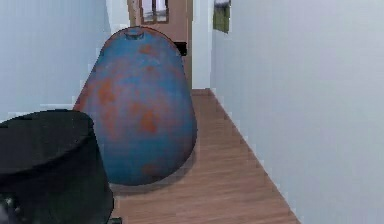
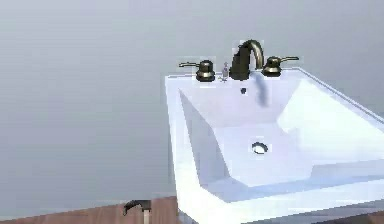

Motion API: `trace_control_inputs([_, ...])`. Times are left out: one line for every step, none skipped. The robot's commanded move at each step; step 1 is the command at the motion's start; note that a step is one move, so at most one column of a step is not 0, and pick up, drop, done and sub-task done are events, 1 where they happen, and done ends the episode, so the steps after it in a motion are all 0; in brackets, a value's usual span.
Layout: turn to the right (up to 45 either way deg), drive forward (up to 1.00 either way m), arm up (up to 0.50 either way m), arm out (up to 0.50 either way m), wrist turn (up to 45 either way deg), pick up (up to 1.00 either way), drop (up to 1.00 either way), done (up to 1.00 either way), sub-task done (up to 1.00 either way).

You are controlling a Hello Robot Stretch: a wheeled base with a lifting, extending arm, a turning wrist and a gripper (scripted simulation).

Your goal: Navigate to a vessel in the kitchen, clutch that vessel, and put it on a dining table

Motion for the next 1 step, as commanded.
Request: trace_control_inputs([15.0, 0.00, 0.00, 0.00, 0.0, 0.00, 0.00, 0.00, 0.00])
